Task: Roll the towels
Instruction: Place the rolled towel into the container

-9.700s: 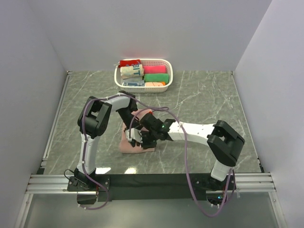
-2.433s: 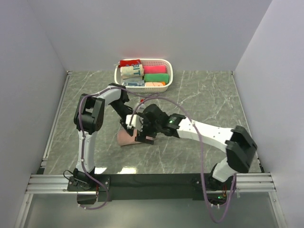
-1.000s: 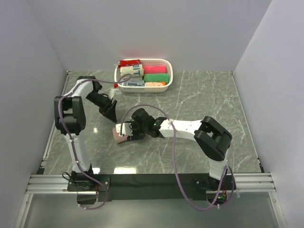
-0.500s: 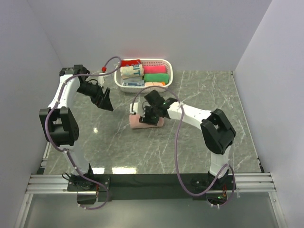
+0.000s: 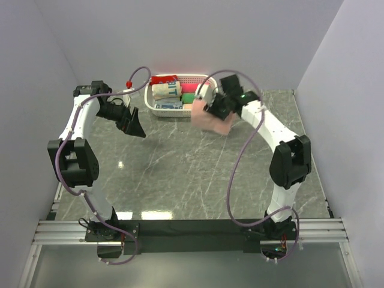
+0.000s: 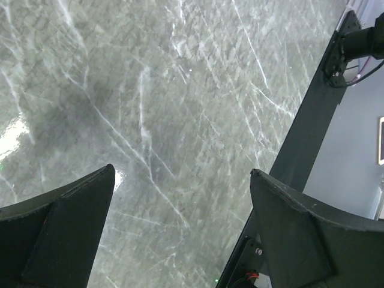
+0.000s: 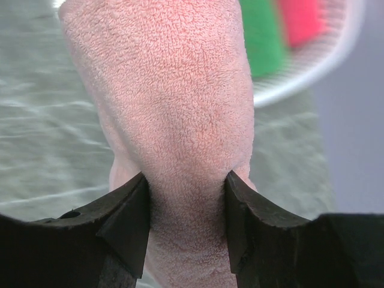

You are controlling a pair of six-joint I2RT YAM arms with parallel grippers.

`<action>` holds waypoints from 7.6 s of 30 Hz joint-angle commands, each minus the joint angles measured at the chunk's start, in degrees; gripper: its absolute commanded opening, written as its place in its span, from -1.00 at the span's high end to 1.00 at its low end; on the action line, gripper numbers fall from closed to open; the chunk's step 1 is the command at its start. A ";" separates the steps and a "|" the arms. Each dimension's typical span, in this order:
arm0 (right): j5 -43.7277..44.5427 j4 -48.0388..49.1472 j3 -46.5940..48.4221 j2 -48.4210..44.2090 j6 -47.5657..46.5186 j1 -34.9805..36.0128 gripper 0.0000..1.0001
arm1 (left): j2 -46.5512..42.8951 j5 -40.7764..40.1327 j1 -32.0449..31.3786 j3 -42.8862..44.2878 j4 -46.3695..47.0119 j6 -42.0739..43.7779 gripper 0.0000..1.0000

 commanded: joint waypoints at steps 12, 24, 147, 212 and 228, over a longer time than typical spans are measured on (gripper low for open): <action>-9.64 2.53 33.03 13.73 -3.90 -10.08 1.00 | -5.13 3.06 -0.15 -5.04 13.52 -9.55 -0.99; -13.52 4.12 31.62 16.19 -1.35 -0.85 1.00 | -16.03 -4.67 -0.32 -17.57 37.63 -22.20 -0.99; -5.26 11.78 19.59 26.48 -14.44 -0.32 0.97 | -23.96 -12.49 -1.99 -30.45 45.97 -29.35 -0.93; -14.22 6.24 8.34 -4.01 5.65 -2.25 -0.91 | -20.08 -20.03 -0.94 -16.39 37.53 -35.66 -0.99; -13.79 7.20 -29.41 -36.15 41.10 -20.62 -0.95 | -26.59 -32.09 -0.76 -30.08 41.13 -38.14 -0.99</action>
